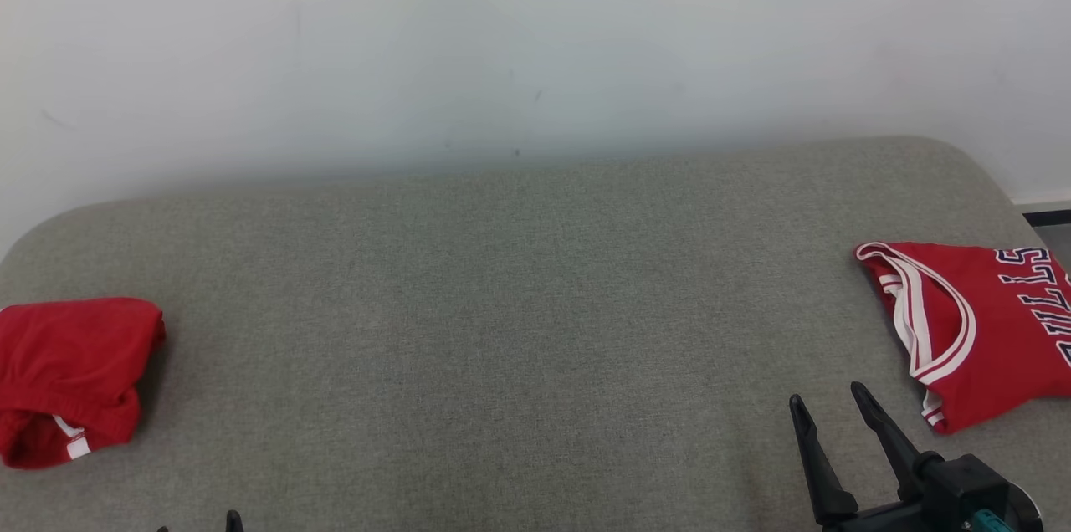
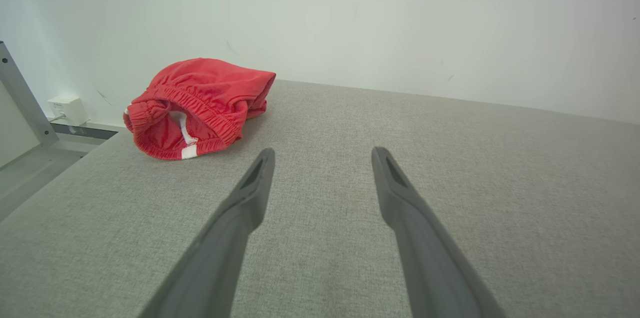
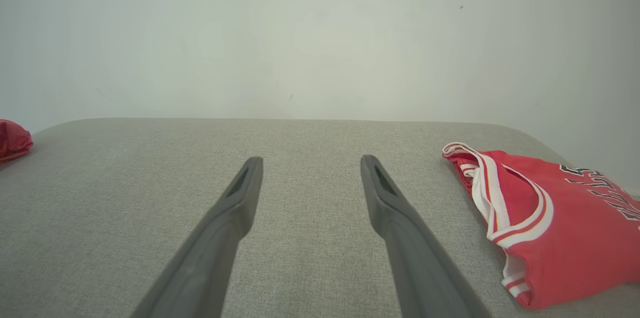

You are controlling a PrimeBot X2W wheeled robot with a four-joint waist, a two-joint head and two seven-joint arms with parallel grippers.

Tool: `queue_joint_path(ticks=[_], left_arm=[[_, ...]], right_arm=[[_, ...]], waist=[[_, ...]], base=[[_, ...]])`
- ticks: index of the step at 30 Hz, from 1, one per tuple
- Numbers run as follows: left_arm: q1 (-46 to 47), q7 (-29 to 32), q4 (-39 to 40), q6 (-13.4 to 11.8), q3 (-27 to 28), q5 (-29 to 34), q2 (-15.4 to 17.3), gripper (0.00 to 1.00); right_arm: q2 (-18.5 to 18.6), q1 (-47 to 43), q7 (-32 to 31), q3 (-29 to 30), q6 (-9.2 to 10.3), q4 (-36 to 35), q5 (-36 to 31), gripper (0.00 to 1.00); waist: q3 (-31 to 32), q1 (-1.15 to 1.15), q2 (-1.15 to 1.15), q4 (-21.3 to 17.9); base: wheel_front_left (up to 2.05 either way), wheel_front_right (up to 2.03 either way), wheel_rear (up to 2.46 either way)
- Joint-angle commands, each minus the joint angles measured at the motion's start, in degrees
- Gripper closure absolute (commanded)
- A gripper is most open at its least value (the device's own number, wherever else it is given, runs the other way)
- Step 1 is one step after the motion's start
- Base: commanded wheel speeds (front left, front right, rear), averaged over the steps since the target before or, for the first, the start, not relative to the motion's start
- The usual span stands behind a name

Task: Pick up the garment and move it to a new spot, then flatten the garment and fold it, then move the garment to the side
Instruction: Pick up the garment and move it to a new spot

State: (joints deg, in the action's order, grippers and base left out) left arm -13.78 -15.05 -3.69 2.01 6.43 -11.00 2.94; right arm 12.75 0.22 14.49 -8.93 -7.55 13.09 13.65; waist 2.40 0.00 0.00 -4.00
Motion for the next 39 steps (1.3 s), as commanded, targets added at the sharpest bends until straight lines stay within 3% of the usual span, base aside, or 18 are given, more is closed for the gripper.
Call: queue_joint_path(ticks=[1, 16, 33, 39], left_arm=[[0.0, -0.2, 0.2, -0.2, 0.0, 0.1, -0.1, 0.0], [0.4, -0.2, 0.8, -0.5, -0.3, 0.3, -0.1, 0.0], [-0.7, -0.2, 0.5, 0.8, 2.2, 1.7, -0.1, 0.0], [-1.1, -0.2, 0.7, 0.7, 2.8, 1.9, -0.1, 0.0]], right_arm=[[-0.2, 0.0, 0.3, 0.1, 0.16, -0.1, -0.1, 0.0], [-0.8, 0.6, 0.6, -0.4, 0.16, 0.2, -0.3, 0.0], [-2.2, -0.2, 0.7, -2.6, 0.17, 1.5, 0.4, 0.0], [-2.4, 0.1, 0.7, -3.9, 0.16, 1.8, 0.9, 0.0]], waist=[[0.0, 0.0, 0.0, 0.0], [-0.1, 0.0, 0.0, 3.0], [1.1, 0.0, 0.0, 17.1], [1.3, 0.0, 0.0, 20.4]], base=[[0.0, 0.0, 0.0], [0.0, 0.0, 0.0], [0.0, 0.0, 0.0], [0.0, 0.0, 0.0]])
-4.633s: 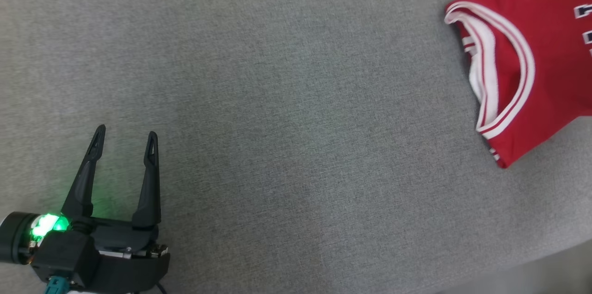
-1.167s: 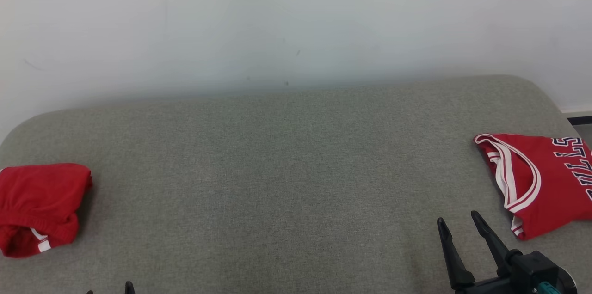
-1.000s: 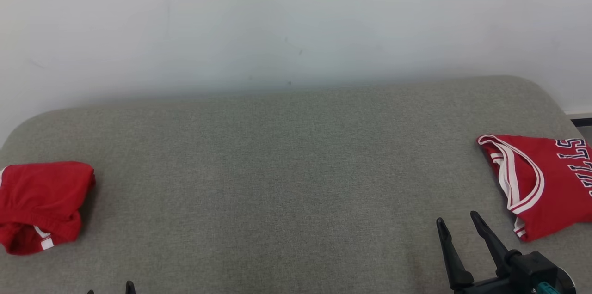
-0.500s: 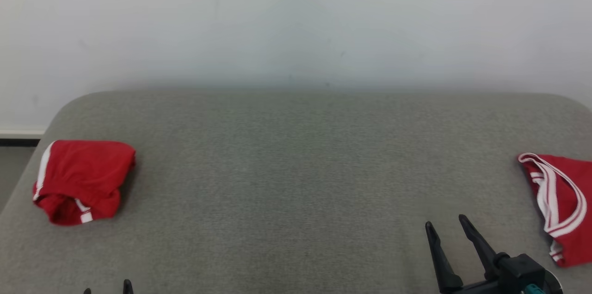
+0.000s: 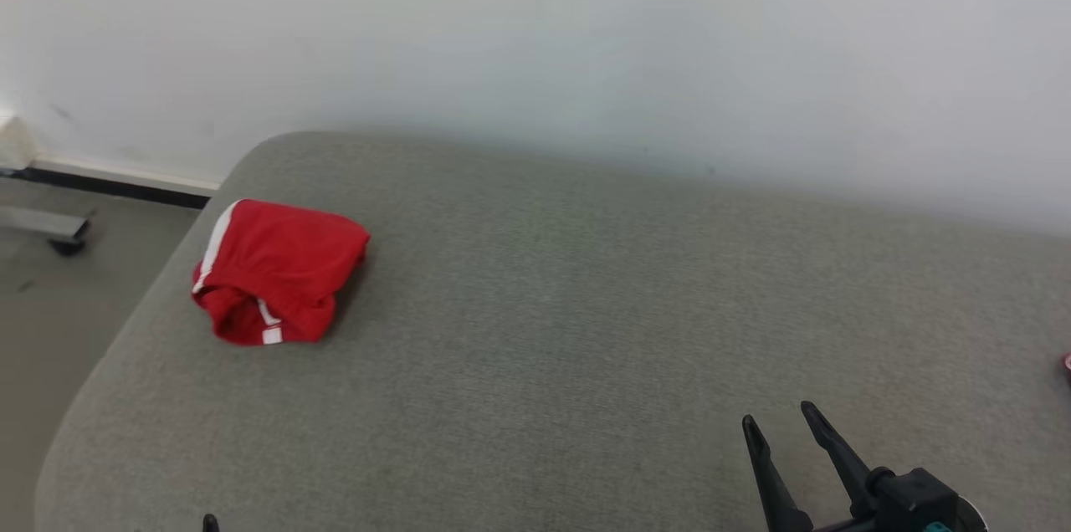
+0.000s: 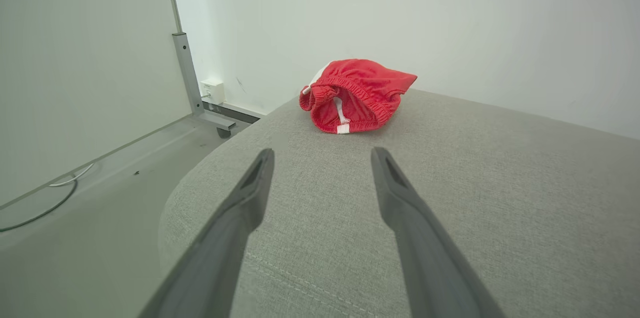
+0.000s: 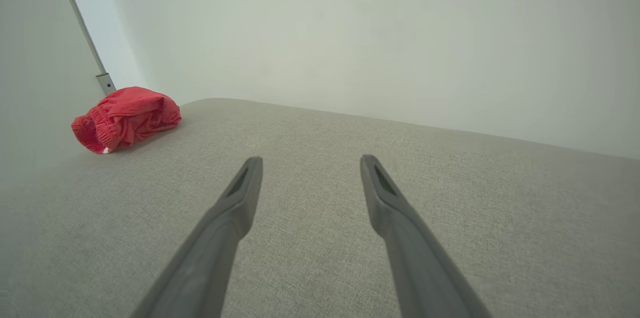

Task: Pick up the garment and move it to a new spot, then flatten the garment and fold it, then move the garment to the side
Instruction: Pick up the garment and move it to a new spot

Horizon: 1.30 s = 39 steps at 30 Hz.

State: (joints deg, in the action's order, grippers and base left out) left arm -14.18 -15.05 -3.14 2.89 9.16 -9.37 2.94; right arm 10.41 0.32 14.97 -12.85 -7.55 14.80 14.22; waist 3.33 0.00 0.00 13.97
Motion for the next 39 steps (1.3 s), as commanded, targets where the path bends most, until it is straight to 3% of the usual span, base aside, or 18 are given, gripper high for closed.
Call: queue_joint_path(ticks=[1, 8, 17, 31, 39], left_arm=[[-0.7, -0.2, 0.2, -0.1, 0.1, 0.4, -0.1, 0.0], [-1.1, -0.2, 0.2, 0.3, 0.9, 0.5, -0.1, 0.0], [-1.0, -0.2, 0.1, 0.5, 1.2, 0.6, -0.1, 0.0], [1.7, -0.2, -2.5, 1.6, 0.6, -0.1, 0.0, 0.0], [14.6, 3.0, -9.2, 3.6, -1.3, -3.8, 3.2, 0.0]], right_arm=[[0.0, -0.1, 0.2, 0.0, 0.17, 0.1, 0.5, 0.0], [-0.3, 0.1, 0.2, -1.0, 0.16, 0.4, 0.9, 0.0], [0.1, 0.6, 0.3, -1.9, 0.16, 0.6, 1.0, 0.0], [0.3, 1.1, 0.3, -2.8, 0.17, 0.3, 1.4, 0.0], [1.8, 3.6, -0.4, -3.8, 0.16, -1.2, 0.4, 0.0]], waist=[[0.4, 0.0, 0.0, 3.2], [0.5, 0.0, 0.0, 6.6], [0.4, 0.0, 0.0, 7.7], [-0.5, 0.0, 0.0, 5.3], [-6.3, 0.0, 0.0, 1.7]], base=[[0.0, 0.0, 0.0], [0.0, 0.0, 0.0], [0.0, 0.0, 0.0], [0.0, 0.0, 0.0], [0.0, 0.0, 0.0]])
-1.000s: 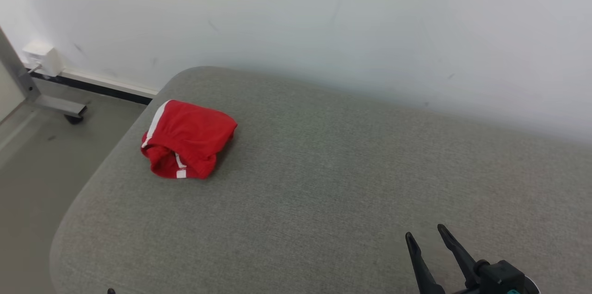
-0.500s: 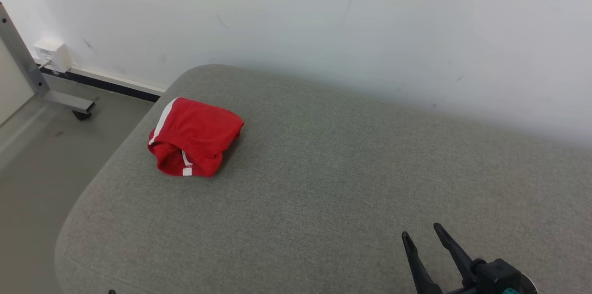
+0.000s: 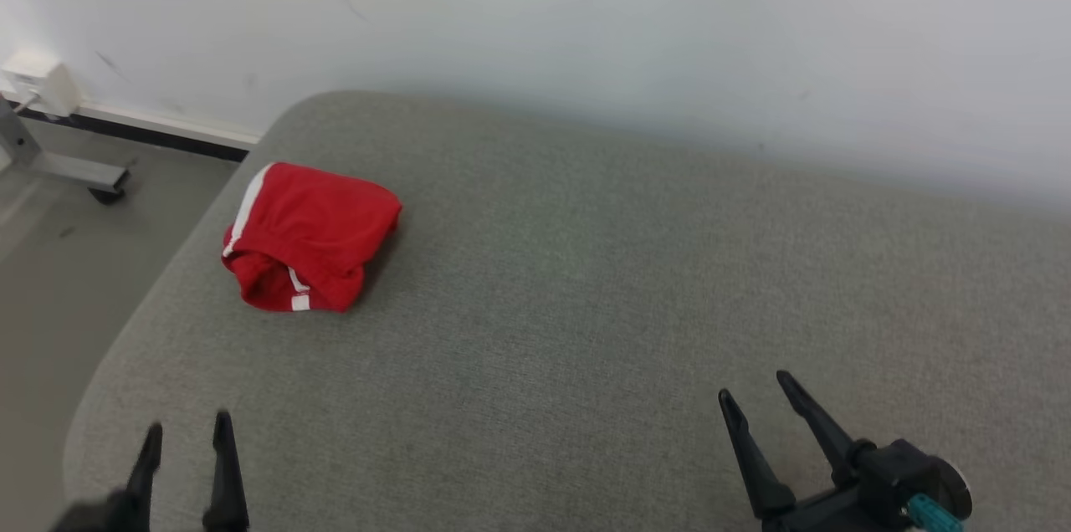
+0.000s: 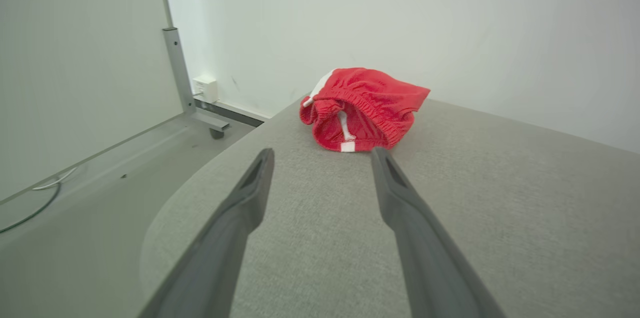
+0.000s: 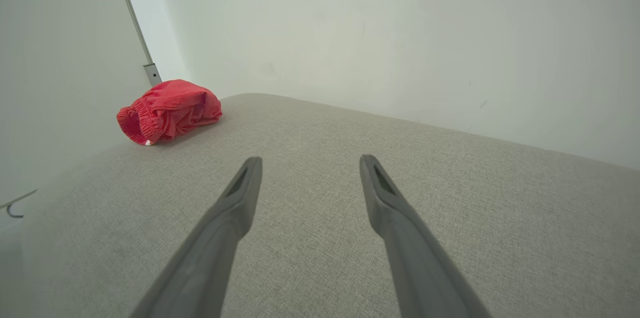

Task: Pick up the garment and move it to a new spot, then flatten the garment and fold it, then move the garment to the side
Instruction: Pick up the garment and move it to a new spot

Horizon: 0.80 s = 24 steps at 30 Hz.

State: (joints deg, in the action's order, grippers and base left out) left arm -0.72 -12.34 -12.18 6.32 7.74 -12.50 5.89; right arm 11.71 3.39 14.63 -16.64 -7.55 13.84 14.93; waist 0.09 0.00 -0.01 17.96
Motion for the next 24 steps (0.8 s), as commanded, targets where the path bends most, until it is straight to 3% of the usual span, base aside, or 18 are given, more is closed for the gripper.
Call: queue_joint_path(ticks=[1, 12, 20, 24], left_arm=[[1.2, 0.3, -0.2, 0.1, 0.1, -0.7, 0.2, 0.0], [27.4, 8.8, -10.5, 1.2, -0.7, -7.7, 9.3, 0.0], [40.3, 21.3, -14.3, 1.1, 0.0, -14.9, 17.1, 0.0], [43.3, 29.4, -15.4, -0.4, 1.3, -16.4, 21.2, 0.0]], right_arm=[[0.5, 0.5, -0.1, 0.0, 0.16, -0.2, -0.4, 0.0], [4.4, 6.9, -3.0, 0.2, 0.16, -6.0, -2.3, 0.0], [4.6, 10.1, -3.7, 1.5, 0.16, -11.3, -3.7, 0.0], [3.8, 11.0, -3.4, 2.0, 0.16, -12.8, -4.4, 0.0]], waist=[[-3.0, 0.0, 0.01, -2.3], [-18.1, 0.0, 0.01, -11.4], [-28.3, 0.0, 0.01, -16.3], [-31.8, 0.0, 0.01, -17.7]], base=[[0.0, 0.0, 0.0], [0.0, 0.0, 0.0], [0.0, 0.0, 0.0], [0.0, 0.0, 0.0]])
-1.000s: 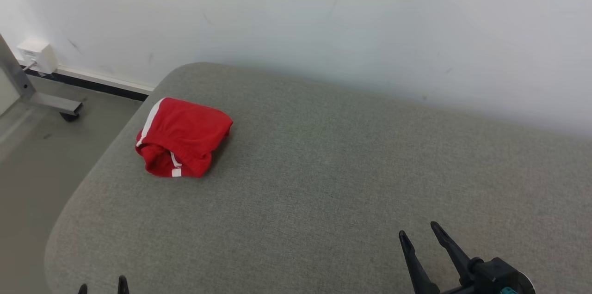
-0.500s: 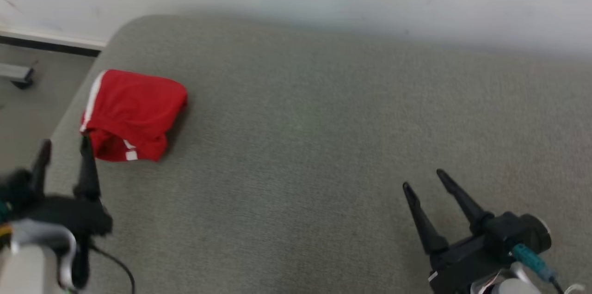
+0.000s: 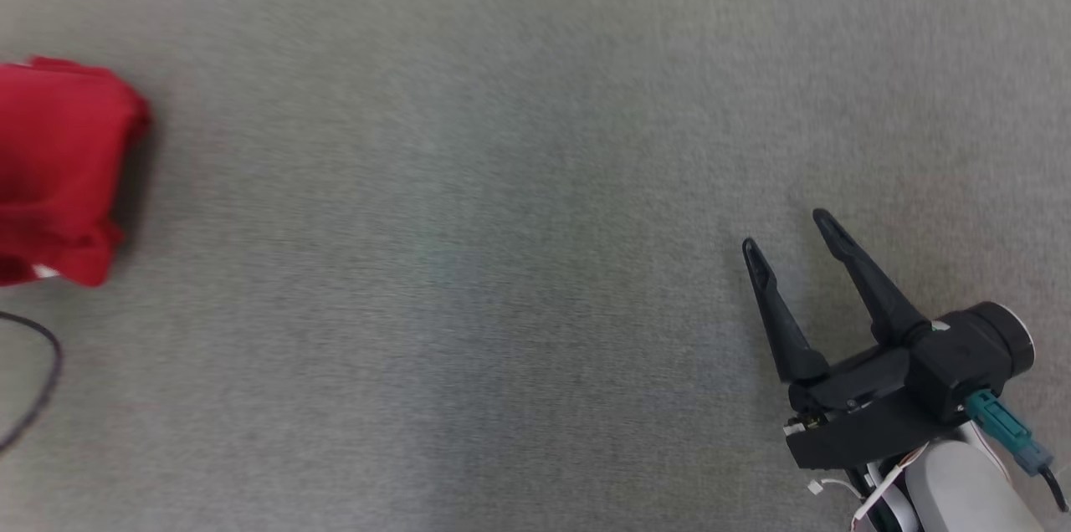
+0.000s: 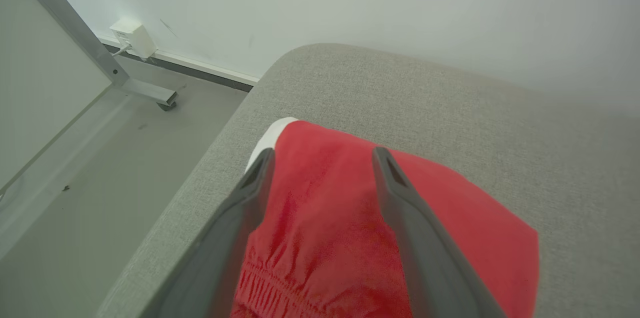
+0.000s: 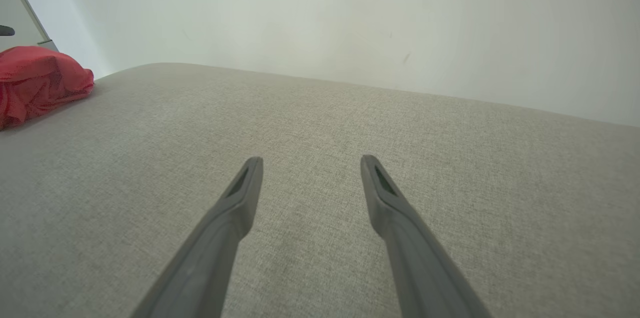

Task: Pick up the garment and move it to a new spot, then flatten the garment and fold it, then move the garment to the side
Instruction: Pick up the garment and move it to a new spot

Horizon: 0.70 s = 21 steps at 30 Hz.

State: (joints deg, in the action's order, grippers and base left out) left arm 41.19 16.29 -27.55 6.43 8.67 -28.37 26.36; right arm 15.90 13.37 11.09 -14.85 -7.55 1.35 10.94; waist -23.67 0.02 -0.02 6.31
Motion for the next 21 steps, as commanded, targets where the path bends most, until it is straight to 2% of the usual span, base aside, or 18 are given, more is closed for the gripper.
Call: queue_joint_path(ticks=[1, 5, 9, 13, 14, 15, 16, 21], left_arm=[[1.8, 2.6, -0.3, -1.2, 0.8, -1.0, 1.0, 0.0], [2.9, 10.4, -2.3, -3.0, 2.1, -2.9, 3.4, 0.0], [3.0, 17.4, -4.3, -4.3, 2.7, -5.4, 3.7, 0.0], [1.7, 21.4, -4.7, -5.3, 2.3, -6.2, 3.2, 0.0], [1.4, 21.8, -4.5, -5.3, 2.1, -6.2, 3.1, 0.26], [1.2, 21.3, -4.0, -5.1, 2.1, -6.2, 3.2, 0.88], [1.0, 20.8, -3.6, -4.9, 2.0, -5.9, 3.4, 1.0], [1.2, 16.6, -0.2, -3.1, 2.3, -5.6, 4.6, 1.0]], right_arm=[[-0.6, 1.1, 0.4, 0.3, 0.16, -0.5, -0.5, 0.0], [-1.3, 1.8, 0.8, 0.1, 0.16, -0.5, -0.9, 0.0], [-1.7, 2.5, 1.2, -0.4, 0.16, 0.0, -0.9, 0.0], [-1.9, 2.9, 1.5, -0.7, 0.16, 0.5, -0.9, 0.0], [-1.9, 3.0, 1.6, -0.8, 0.16, 0.7, -0.8, 0.0], [-1.9, 3.1, 1.8, -0.8, 0.16, 0.8, -0.8, 0.0], [-2.0, 3.1, 1.8, -0.9, 0.16, 1.0, -0.8, 0.0], [-2.7, 3.1, 2.5, -1.4, 0.16, 2.1, -0.3, 0.0]], waist=[[-8.7, -0.02, 0.02, -6.3], [-10.5, -0.02, 0.02, -7.1], [-11.1, -0.02, 0.02, -7.8], [-10.9, -0.02, 0.02, -8.1], [-10.7, -0.02, 0.02, -8.1], [-10.4, -0.02, 0.02, -8.1], [-10.0, -0.02, 0.02, -8.1], [-7.0, -0.02, 0.02, -8.2]], base=[[0.0, 0.0, 0.0], [0.0, 0.0, 0.0], [0.0, 0.0, 0.0], [0.0, 0.0, 0.0], [0.0, 0.0, 0.0], [0.0, 0.0, 0.0], [0.0, 0.0, 0.0], [0.0, 0.0, 0.0]])
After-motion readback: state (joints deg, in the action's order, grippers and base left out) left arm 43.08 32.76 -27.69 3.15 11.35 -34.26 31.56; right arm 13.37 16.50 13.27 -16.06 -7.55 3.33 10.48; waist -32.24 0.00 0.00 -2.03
